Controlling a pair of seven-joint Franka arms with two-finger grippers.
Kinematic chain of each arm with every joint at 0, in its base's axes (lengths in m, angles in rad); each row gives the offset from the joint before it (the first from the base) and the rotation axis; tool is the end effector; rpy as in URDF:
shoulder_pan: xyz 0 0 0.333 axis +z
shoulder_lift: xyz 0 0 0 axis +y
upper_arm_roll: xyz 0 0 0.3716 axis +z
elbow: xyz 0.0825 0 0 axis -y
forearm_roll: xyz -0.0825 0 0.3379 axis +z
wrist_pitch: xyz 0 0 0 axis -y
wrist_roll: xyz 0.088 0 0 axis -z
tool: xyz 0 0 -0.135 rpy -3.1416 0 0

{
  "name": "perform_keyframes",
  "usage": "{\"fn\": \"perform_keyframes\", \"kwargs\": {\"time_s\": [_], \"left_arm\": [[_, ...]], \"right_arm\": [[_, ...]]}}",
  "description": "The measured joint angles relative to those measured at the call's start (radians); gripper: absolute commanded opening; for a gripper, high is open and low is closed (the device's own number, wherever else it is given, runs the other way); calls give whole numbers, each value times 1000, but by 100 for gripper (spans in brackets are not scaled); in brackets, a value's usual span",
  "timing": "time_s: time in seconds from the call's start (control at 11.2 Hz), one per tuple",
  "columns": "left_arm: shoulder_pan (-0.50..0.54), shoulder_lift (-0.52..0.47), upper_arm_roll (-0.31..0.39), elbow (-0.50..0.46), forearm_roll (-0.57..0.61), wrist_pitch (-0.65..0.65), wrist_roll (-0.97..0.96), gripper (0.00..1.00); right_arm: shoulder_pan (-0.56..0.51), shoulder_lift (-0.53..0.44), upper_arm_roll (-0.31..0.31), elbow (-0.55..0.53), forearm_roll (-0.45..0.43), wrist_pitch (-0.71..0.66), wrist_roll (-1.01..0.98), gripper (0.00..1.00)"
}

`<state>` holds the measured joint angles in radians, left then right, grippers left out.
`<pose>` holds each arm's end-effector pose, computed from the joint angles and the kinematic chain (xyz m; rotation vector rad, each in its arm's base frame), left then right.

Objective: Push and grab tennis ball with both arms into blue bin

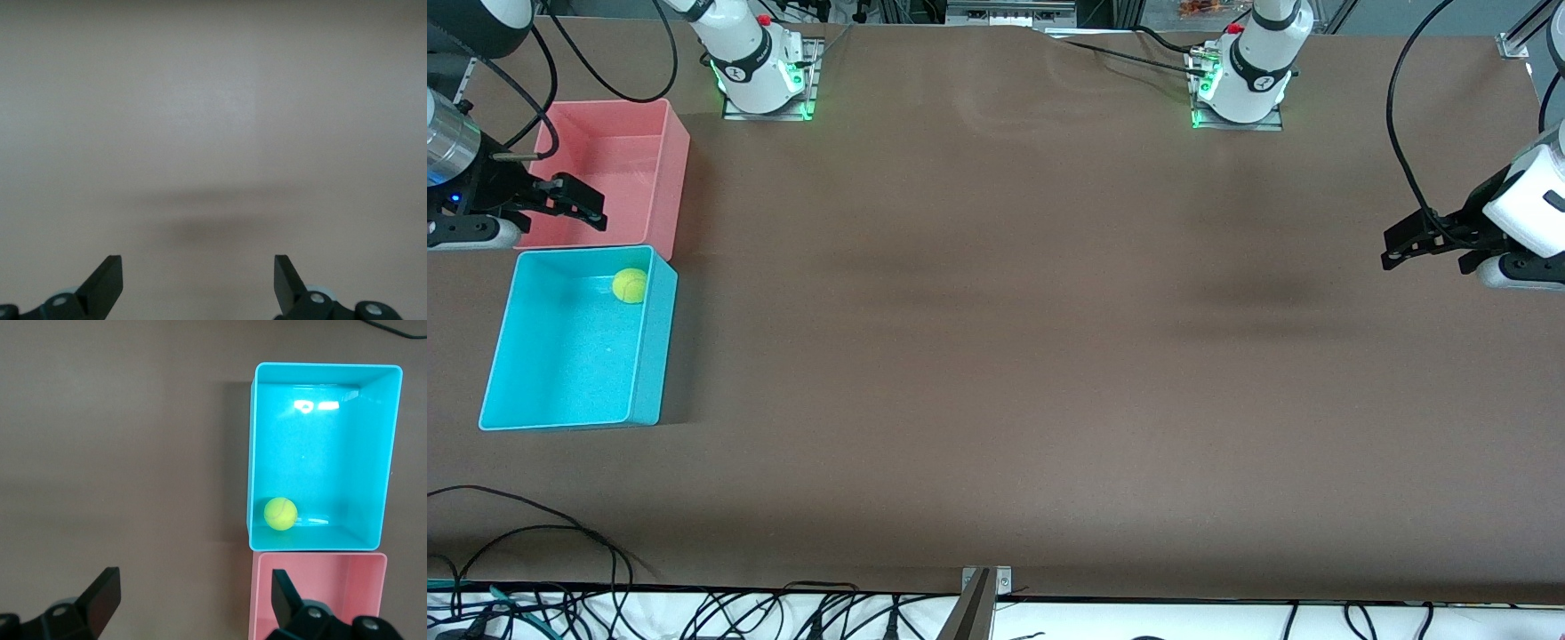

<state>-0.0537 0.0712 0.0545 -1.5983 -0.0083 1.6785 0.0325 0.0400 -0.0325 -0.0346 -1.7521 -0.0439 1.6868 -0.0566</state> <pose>0.5423 -0.0018 0.6124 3.1369 -0.0486 0.0144 0.5004 -0.0030 0.6009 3.0978 0.1051 -0.0525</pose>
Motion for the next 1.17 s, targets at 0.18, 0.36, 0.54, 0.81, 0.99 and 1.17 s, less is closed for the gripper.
{"fn": "perform_keyframes", "kwargs": {"time_s": [0.18,0.36,0.54,0.81,0.99,1.17], "left_arm": [[0,0,0,0,0,0,0,100],[0,0,0,0,0,0,1,100],[0,0,0,0,0,1,2,100],[0,0,0,0,0,1,3,100],[0,1,0,0,0,1,4,100],[0,3,0,0,0,1,5,100]], "right_arm": [[0,-6,7,12,16,0,-4,100],[-5,-6,-1,36,36,-9,-21,100],[-13,-6,-9,43,50,-14,-38,100],[-13,-6,-9,63,54,-19,28,100],[-13,-6,-9,67,54,-21,39,100],[-12,-6,-8,67,54,-21,40,100]]}}
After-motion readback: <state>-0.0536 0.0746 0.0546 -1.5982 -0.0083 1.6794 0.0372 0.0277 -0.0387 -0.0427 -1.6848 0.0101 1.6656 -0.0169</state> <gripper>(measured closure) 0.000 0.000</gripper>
